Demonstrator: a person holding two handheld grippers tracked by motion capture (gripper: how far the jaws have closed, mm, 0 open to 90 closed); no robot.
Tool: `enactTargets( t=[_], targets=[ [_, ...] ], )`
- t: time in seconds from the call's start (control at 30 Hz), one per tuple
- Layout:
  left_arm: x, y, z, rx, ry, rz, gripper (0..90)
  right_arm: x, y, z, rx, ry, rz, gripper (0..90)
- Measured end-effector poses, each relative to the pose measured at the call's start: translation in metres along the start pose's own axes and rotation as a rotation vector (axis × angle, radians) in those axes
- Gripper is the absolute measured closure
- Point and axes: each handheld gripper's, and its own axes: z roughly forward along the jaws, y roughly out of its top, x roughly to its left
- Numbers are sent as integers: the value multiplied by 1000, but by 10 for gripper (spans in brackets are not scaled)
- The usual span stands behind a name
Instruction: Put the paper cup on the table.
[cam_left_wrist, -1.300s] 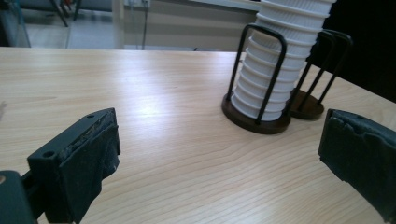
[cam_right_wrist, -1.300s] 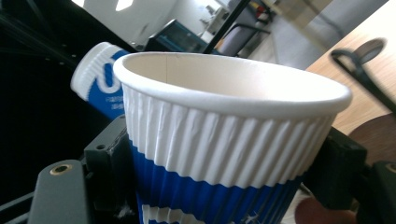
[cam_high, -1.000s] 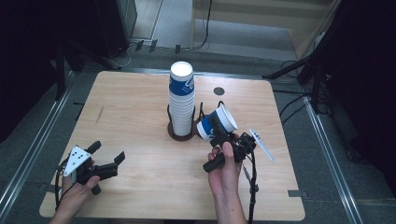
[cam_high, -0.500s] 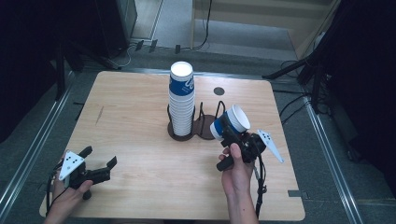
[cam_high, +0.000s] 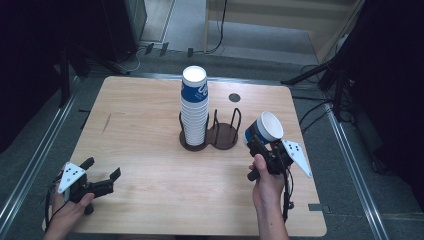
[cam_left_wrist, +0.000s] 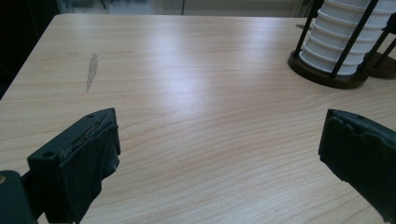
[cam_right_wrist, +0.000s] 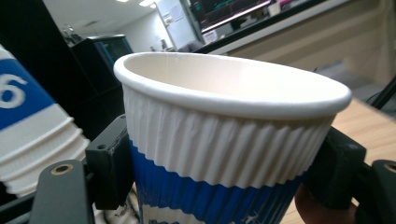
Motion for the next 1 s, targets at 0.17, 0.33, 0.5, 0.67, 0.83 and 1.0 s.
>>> enactTargets(
  t=[0.17, 0.33, 0.5, 0.67, 0.83, 1.0],
  targets=[
    [4, 0, -1, 1, 6, -12, 0, -7, -1, 3, -2, -47, -98, 223],
    [7, 0, -1, 18, 6, -26, 0, -14, -4, 8, -10, -74, -165, 224],
    [7, 0, -1, 23, 6, -26, 0, -22, -10, 16, 6, -98, -235, 224],
    [6, 0, -2, 30, 5, -21, 0, -31, -18, 24, 11, -114, -280, 223],
    [6, 0, -1, 38, 1, -22, 0, -42, -26, 32, 30, -129, -324, 223],
    [6, 0, -1, 48, -5, -23, 0, -48, -37, 41, 48, -140, -346, 222]
  ],
)
